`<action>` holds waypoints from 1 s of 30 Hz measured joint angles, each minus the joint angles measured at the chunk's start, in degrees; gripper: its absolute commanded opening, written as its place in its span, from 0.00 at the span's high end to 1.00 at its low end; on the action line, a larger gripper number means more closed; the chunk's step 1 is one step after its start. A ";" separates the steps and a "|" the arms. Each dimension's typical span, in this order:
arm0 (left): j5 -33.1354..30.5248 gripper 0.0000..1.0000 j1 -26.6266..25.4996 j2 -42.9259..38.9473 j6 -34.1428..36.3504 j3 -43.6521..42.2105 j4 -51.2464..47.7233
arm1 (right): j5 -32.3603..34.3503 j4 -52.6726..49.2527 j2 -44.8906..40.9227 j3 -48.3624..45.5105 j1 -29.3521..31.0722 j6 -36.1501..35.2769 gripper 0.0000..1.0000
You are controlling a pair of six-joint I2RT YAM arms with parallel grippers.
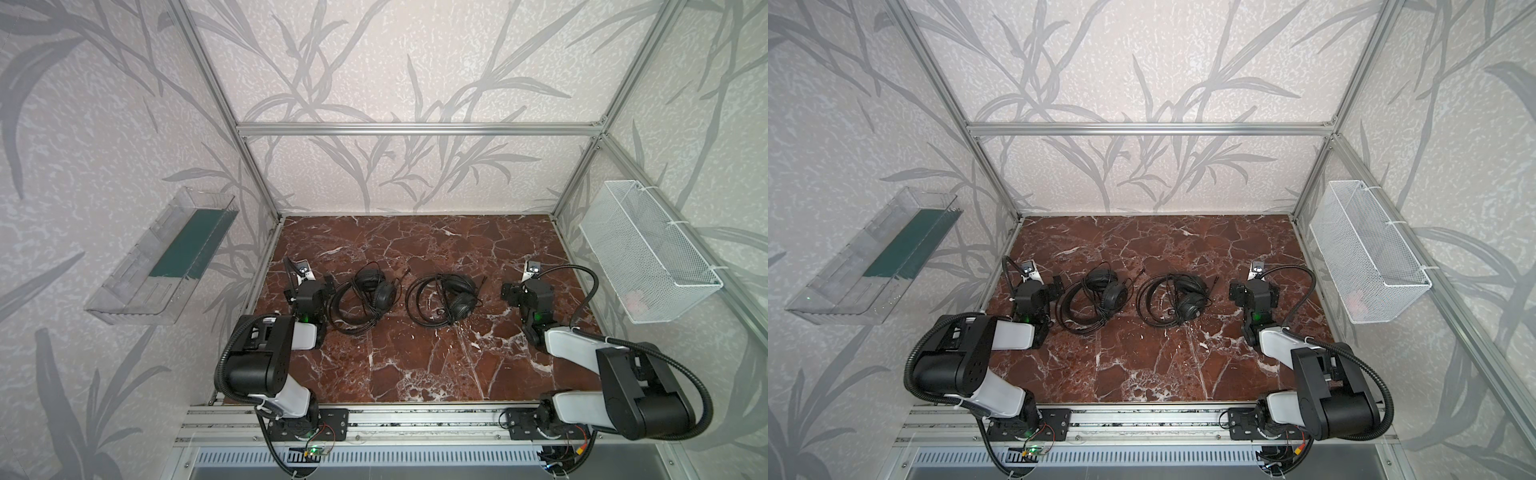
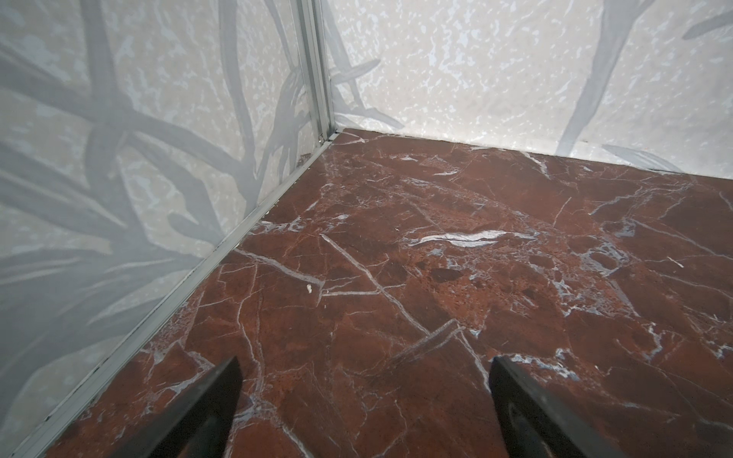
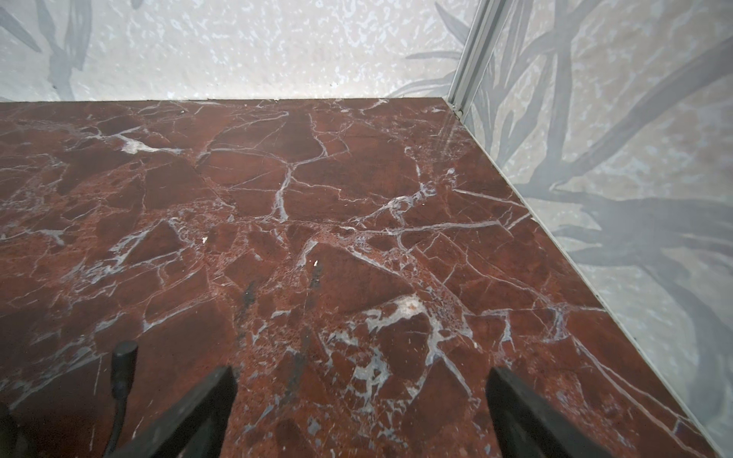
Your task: Wrap the headphones
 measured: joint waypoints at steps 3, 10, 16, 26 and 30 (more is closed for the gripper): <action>0.00 0.01 0.00 0.00 0.00 0.00 0.02 | -1.51 3.04 1.64 -1.22 -0.70 -0.39 0.01; 0.00 0.01 0.00 0.00 0.00 0.00 0.17 | -7.30 7.23 3.61 -1.38 -2.97 -1.18 0.01; 0.00 0.01 0.00 0.00 0.00 0.00 0.24 | -10.14 18.03 10.97 -5.31 -3.19 -2.82 0.01; 0.00 0.01 0.00 0.00 0.00 0.00 0.28 | -11.30 19.89 10.97 -4.24 -3.13 -3.91 0.01; -0.04 0.01 -0.04 0.00 0.00 0.00 0.28 | -11.26 17.86 10.97 -1.75 -2.12 -4.92 0.01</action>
